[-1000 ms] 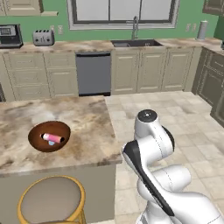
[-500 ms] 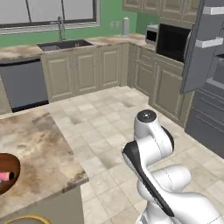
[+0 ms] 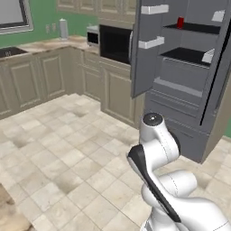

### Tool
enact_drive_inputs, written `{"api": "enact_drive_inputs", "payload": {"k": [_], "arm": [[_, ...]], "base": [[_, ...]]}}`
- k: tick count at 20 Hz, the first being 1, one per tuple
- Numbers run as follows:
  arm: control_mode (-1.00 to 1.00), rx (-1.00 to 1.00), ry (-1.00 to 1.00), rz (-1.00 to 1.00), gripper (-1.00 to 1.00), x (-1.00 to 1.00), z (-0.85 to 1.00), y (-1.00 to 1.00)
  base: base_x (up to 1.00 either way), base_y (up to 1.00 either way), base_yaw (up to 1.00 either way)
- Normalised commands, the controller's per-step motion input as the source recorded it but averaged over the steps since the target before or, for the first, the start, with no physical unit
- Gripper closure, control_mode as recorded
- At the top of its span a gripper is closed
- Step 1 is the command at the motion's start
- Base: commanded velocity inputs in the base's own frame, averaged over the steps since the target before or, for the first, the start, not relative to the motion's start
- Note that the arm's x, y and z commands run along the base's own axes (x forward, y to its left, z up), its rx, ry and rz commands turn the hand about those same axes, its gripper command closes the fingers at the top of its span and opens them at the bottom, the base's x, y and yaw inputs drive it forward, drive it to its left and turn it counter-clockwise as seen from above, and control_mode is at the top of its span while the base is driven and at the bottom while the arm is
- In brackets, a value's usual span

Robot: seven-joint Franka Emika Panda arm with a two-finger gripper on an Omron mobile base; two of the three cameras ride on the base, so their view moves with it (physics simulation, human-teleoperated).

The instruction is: Open the fridge, grab two sodas, and place both sodas inside the bowl with ice on the dining counter.

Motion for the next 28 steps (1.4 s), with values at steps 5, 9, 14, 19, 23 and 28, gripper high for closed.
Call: {"api": "enact_drive_inputs", "payload": {"k": [5,9,14,19,23,28], "arm": [[1.0,0.0,0.0,0.0,-1.0,0.0,0.0,0.0],[1.0,0.0,0.0,0.0,-1.0,0.0,0.0,0.0],[1.0,0.0,0.0,0.0,-1.0,0.0,0.0,0.0],[1.0,0.0,0.0,0.0,-1.0,0.0,0.0,0.0],[1.0,0.0,0.0,0.0,-1.0,0.0,0.0,0.0],[1.0,0.0,0.0,0.0,-1.0,0.0,0.0,0.0]], "base": [[0.45,-0.18,-0.44],[0.66,-0.05,-0.39],[0.73,0.02,-0.35],[0.67,0.23,-0.33],[0.6,0.28,-0.32],[0.57,0.35,-0.32]]}}
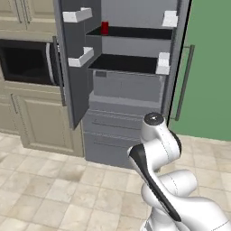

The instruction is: Open the fridge, grab two sodas, and place both sodas inside the bowl with ice on the dining counter.

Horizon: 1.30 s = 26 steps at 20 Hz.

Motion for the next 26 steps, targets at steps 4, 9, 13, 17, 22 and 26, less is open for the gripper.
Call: {"api": "enact_drive_inputs", "payload": {"k": [4,9,13,17,22,26], "arm": [[1.0,0.0,0.0,0.0,-1.0,0.0,0.0,0.0],[1.0,0.0,0.0,0.0,-1.0,0.0,0.0,0.0],[1.0,0.0,0.0,0.0,-1.0,0.0,0.0,0.0],[1.0,0.0,0.0,0.0,-1.0,0.0,0.0,0.0],[1.0,0.0,0.0,0.0,-1.0,0.0,0.0,0.0],[1.0,0.0,0.0,0.0,-1.0,0.0,0.0,0.0]], "base": [[0.57,0.49,-0.32],[0.62,0.39,-0.32],[0.67,0.23,-0.32],[0.66,0.26,-0.32],[0.62,0.45,-0.33],[0.59,0.36,-0.31]]}}
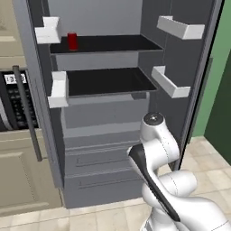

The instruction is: Open the fridge, grab two sodas, and place both sodas inside the bowl with ice on the dining counter.

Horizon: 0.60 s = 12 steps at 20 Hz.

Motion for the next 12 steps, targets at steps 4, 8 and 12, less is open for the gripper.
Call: {"api": "enact_drive_inputs", "payload": {"k": [4,8,12], "arm": [[1.0,0.0,0.0,0.0,-1.0,0.0,0.0,0.0],[1.0,0.0,0.0,0.0,-1.0,0.0,0.0,0.0],[1.0,0.0,0.0,0.0,-1.0,0.0,0.0,0.0]], "base": [[0.59,0.25,-0.29],[0.54,0.34,-0.23],[0.4,0.58,-0.18]]}}
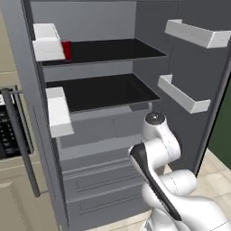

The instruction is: Open the fridge, grab two sodas, and place both sodas inside the bowl with ice on the dining counter.

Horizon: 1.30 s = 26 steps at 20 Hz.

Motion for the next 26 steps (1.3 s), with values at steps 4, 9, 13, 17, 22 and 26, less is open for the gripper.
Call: {"api": "enact_drive_inputs", "payload": {"k": [4,9,13,17,22,26], "arm": [[1.0,0.0,0.0,0.0,-1.0,0.0,0.0,0.0],[1.0,0.0,0.0,0.0,-1.0,0.0,0.0,0.0],[1.0,0.0,0.0,0.0,-1.0,0.0,0.0,0.0],[1.0,0.0,0.0,0.0,-1.0,0.0,0.0,0.0],[1.0,0.0,0.0,0.0,-1.0,0.0,0.0,0.0],[-1.0,0.07,-0.01,0.02,-1.0,0.29,0.0,0.0]], "base": [[0.5,0.29,-0.05],[0.55,0.29,-0.01],[0.53,0.48,0.0],[0.52,0.49,0.0],[0.56,0.29,0.01],[0.3,0.01,0.02]]}}
